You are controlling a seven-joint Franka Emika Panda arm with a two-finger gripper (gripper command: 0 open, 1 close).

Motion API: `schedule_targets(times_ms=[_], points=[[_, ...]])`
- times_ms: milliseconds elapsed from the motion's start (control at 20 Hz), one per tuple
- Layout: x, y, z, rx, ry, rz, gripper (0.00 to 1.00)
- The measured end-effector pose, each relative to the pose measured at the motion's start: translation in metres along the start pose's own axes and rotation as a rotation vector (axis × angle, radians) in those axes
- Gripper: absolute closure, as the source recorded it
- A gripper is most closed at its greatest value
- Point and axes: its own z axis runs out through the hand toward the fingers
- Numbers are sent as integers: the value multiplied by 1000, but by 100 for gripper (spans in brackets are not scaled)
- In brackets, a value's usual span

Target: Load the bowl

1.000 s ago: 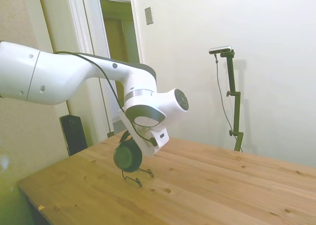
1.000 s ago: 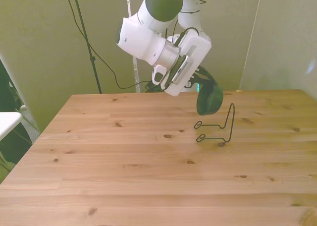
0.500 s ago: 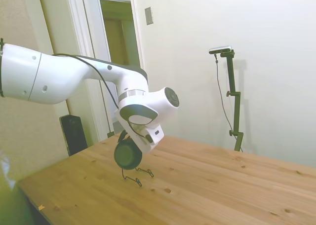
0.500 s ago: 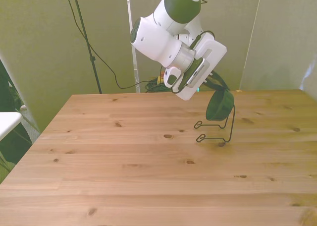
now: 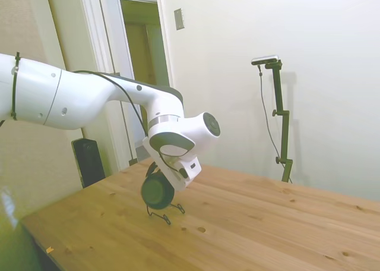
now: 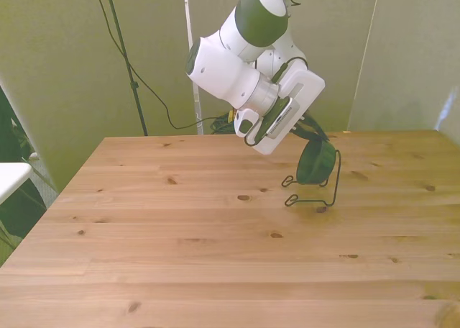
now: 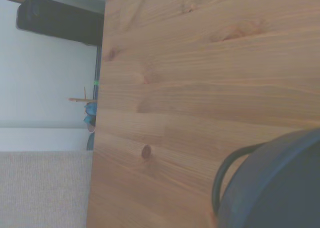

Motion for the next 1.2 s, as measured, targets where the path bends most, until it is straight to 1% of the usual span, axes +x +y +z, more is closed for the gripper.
schedule_targets(times_ms=[350, 700, 1000, 1200], points=[[12, 4, -8, 4, 15, 11, 100], [15, 2, 3, -11, 7, 9, 100], [27, 6, 16, -27, 15, 21, 100], [27, 4, 18, -35, 15, 16, 100]])
